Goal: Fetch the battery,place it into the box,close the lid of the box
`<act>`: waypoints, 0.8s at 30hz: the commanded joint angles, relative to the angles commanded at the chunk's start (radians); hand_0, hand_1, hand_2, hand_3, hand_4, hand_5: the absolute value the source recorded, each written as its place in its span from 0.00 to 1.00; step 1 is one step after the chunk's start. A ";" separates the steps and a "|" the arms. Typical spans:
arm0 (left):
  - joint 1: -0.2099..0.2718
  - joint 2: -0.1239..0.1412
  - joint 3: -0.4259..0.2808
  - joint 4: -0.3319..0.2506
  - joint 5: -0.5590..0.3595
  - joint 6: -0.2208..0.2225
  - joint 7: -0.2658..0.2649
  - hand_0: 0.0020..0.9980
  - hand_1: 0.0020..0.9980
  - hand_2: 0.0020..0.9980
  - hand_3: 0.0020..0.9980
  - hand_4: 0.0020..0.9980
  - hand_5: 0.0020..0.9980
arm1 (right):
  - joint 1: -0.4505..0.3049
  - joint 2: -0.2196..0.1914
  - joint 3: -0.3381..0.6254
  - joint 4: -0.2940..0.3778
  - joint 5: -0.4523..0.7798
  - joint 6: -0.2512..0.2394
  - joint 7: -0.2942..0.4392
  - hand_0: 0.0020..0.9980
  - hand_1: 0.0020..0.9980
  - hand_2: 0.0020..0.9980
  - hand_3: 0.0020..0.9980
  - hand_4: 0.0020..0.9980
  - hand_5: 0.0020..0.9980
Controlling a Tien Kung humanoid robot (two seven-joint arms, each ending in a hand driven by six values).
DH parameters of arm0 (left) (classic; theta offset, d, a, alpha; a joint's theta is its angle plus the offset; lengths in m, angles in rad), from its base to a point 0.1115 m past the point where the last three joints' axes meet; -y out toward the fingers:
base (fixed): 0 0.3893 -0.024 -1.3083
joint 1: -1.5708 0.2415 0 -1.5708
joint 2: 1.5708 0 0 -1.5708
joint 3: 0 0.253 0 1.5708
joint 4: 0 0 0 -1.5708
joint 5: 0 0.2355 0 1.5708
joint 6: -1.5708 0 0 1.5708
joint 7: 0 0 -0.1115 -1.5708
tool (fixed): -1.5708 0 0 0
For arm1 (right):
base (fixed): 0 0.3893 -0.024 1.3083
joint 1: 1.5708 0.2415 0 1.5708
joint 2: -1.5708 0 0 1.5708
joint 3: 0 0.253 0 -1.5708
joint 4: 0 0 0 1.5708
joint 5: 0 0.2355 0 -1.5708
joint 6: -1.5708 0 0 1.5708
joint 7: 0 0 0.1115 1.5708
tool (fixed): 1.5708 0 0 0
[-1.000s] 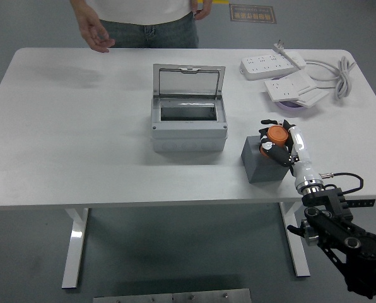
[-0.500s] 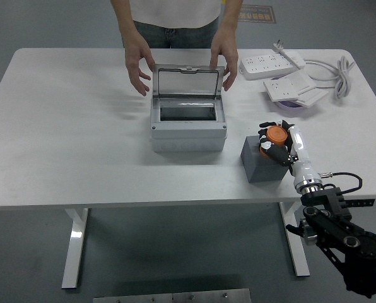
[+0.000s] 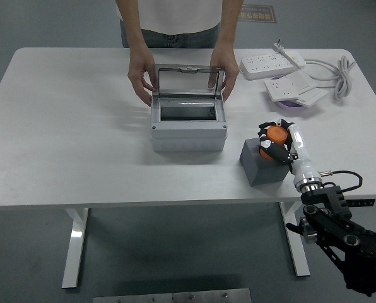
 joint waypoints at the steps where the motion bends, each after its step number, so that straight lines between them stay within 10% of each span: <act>1: 0.000 0.000 -0.001 0.000 0.001 0.000 0.000 0.57 0.71 0.59 0.53 0.53 0.00 | 0.000 -0.001 0.000 0.001 -0.001 -0.001 -0.001 0.21 0.23 0.35 0.36 0.06 0.00; 24: 0.004 0.002 -0.007 -0.003 0.013 0.003 0.001 0.57 0.72 0.61 0.54 0.50 0.00 | 0.059 -0.032 0.013 0.032 -0.092 -0.019 -0.049 0.15 0.23 0.36 0.36 0.03 0.00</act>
